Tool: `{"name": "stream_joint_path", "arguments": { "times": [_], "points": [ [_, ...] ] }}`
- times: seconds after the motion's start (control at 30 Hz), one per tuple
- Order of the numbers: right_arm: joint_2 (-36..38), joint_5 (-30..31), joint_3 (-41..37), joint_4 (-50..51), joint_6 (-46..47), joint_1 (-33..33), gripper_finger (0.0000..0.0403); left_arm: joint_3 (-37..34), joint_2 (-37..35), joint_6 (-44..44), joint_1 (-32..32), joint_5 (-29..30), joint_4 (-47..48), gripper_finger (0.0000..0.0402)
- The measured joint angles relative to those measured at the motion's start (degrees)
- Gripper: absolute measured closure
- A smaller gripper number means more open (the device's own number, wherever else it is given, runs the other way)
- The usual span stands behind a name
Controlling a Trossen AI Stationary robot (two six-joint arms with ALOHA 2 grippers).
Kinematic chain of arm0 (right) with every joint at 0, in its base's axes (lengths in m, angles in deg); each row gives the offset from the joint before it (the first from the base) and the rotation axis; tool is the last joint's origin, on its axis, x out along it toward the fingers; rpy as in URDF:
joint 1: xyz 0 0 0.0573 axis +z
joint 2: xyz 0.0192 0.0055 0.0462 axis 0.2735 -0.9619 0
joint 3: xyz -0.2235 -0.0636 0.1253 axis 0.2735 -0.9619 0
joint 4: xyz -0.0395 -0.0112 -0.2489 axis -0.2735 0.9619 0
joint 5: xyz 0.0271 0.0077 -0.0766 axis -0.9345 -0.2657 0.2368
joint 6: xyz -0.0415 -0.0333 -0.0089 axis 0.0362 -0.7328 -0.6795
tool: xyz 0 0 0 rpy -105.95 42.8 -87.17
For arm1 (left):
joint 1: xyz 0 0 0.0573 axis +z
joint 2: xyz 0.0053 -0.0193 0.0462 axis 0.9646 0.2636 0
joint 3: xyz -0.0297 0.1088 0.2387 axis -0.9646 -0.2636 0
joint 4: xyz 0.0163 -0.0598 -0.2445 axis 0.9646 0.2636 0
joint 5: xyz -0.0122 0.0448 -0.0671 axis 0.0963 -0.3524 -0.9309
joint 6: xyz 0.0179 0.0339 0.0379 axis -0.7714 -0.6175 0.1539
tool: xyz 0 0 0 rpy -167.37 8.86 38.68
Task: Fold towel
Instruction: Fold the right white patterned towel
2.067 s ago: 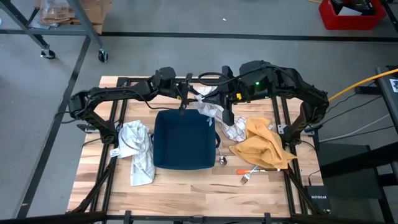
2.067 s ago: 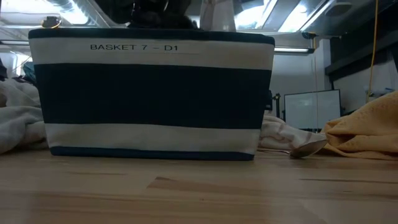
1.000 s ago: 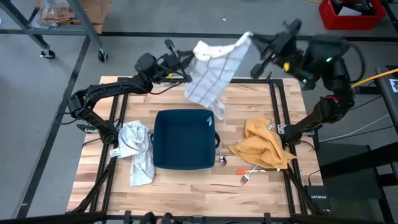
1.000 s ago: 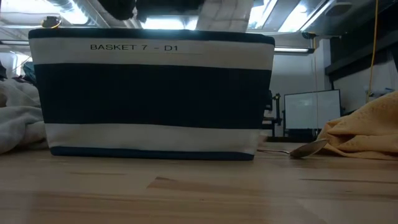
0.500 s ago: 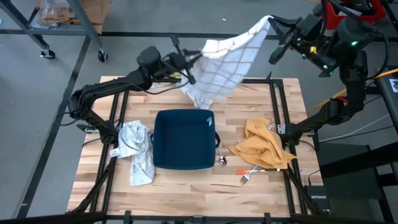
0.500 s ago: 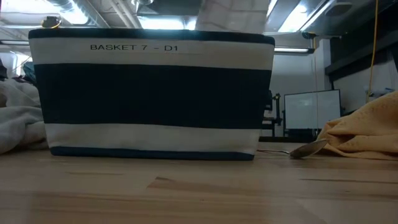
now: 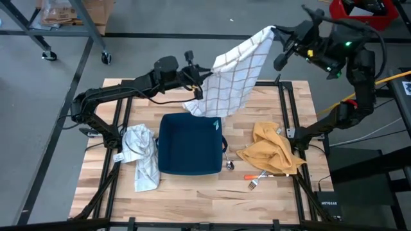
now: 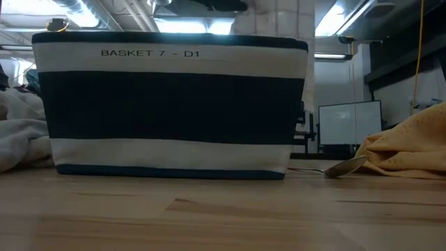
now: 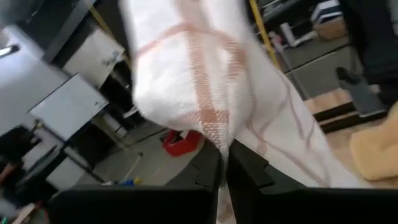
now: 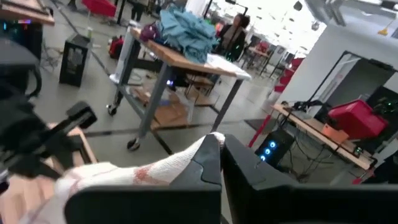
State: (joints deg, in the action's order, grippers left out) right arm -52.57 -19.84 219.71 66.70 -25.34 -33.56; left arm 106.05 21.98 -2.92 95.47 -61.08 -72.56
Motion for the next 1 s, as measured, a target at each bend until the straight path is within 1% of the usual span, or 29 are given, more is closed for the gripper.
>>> {"name": "stream_joint_path", "arguments": {
  "times": [0.13, 0.3, 0.4, 0.5, 0.57, 0.6, 0.7, 0.77, 0.9, 1.0],
  "points": [
    [-0.4, 0.1, 0.0, 1.8, 0.2, 0.0, 0.04, 0.0, 0.0, 4.3, 0.0, 4.5, -1.2, 0.0346],
    [-0.7, 0.0, 0.0, 1.5, 0.3, 0.0, 0.04, 0.0, 0.0, 10.6, 0.1, 7.9, -3.8, 0.0284],
    [-1.1, 0.0, 0.0, 1.7, 0.3, 0.0, 0.04, 0.0, 0.0, 12.6, 0.4, 11.4, -5.3, 0.0249],
    [-1.5, 0.0, 0.0, 2.3, 0.3, 0.0, 0.04, 0.0, 0.1, 16.3, 0.9, 13.2, -6.8, 0.0227],
    [-1.9, 0.0, 0.0, 2.9, 0.9, 0.0, 0.04, 0.0, 0.0, 23.7, 0.5, 11.8, -6.4, 0.0222],
    [-2.3, 0.0, 0.0, 3.2, 1.7, 0.0, 0.04, 0.0, 0.0, 27.6, 0.0, 10.1, -5.7, 0.0221],
    [-3.3, 0.0, 0.0, 3.4, 4.6, 0.0, 0.04, 0.0, 0.5, 37.0, -3.0, 1.9, -1.8, 0.0226],
    [-3.9, 0.1, 0.0, 3.2, 5.8, 0.0, 0.04, 0.0, 1.1, 42.1, -5.5, -1.2, 2.0, 0.0233],
    [-5.8, 0.2, 0.0, 1.7, 6.4, 0.0, 0.04, -1.1, 4.2, 48.5, -11.7, -1.3, 4.6, 0.0247],
    [-7.7, 0.3, 0.0, 0.1, 6.3, 0.0, 0.04, -1.1, 8.3, 49.1, -15.9, 0.2, 2.8, 0.0256]
  ]
}}
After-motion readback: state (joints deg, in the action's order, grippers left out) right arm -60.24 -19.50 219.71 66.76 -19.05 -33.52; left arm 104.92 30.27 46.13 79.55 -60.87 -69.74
